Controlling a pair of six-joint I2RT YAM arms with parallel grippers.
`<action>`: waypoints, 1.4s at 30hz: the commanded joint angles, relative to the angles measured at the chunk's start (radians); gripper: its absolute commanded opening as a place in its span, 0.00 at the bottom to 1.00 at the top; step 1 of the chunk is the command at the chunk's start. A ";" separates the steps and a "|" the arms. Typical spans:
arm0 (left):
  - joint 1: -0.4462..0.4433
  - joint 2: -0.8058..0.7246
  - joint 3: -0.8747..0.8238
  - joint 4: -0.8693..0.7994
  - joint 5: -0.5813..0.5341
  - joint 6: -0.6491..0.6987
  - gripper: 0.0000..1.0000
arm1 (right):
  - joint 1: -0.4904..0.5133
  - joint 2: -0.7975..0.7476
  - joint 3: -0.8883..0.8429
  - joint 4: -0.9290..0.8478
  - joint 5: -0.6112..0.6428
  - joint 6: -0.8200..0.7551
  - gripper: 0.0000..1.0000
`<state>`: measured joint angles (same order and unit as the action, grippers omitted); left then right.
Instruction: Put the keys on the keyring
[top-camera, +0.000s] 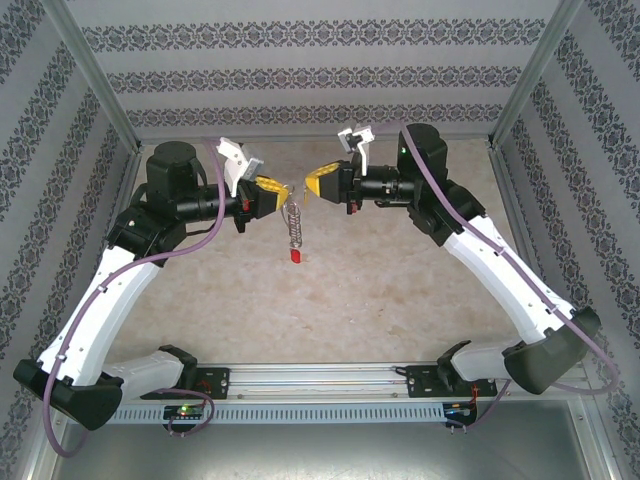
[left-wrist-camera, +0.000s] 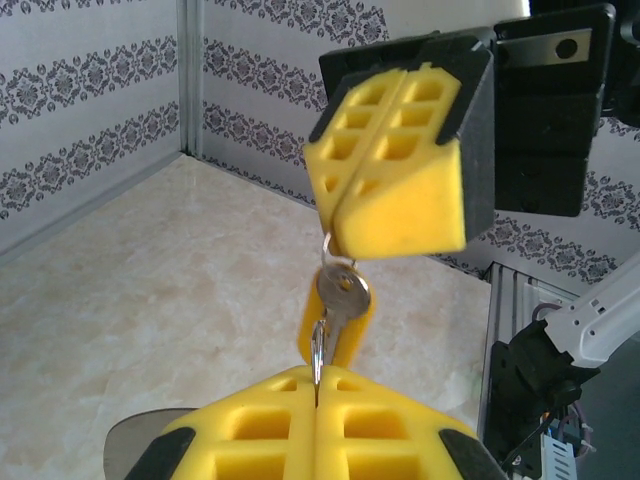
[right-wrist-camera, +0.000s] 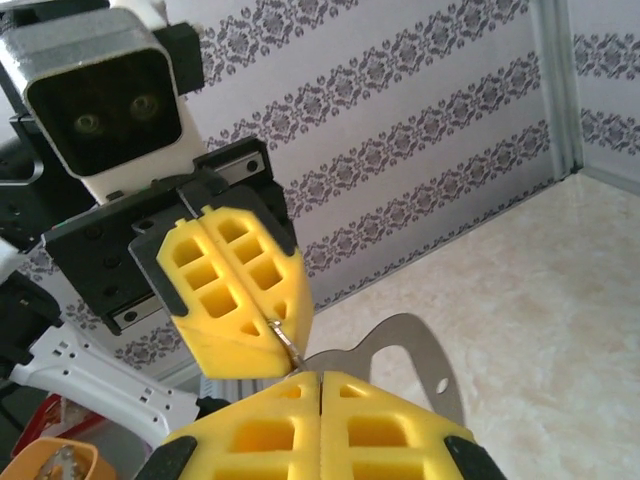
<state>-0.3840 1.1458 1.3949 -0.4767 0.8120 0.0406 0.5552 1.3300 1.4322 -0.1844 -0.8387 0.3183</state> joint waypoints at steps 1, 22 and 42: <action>0.008 0.001 0.043 0.062 0.030 -0.010 0.00 | 0.022 -0.037 0.022 -0.015 0.010 -0.017 0.00; 0.008 0.016 0.055 0.036 0.038 0.005 0.00 | 0.066 0.011 0.079 0.028 0.059 0.008 0.00; 0.008 0.024 0.057 0.014 0.023 0.034 0.00 | 0.063 0.061 0.139 -0.071 0.117 -0.017 0.00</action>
<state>-0.3840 1.1717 1.4307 -0.4782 0.8192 0.0483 0.6132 1.3849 1.5429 -0.2447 -0.7296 0.3149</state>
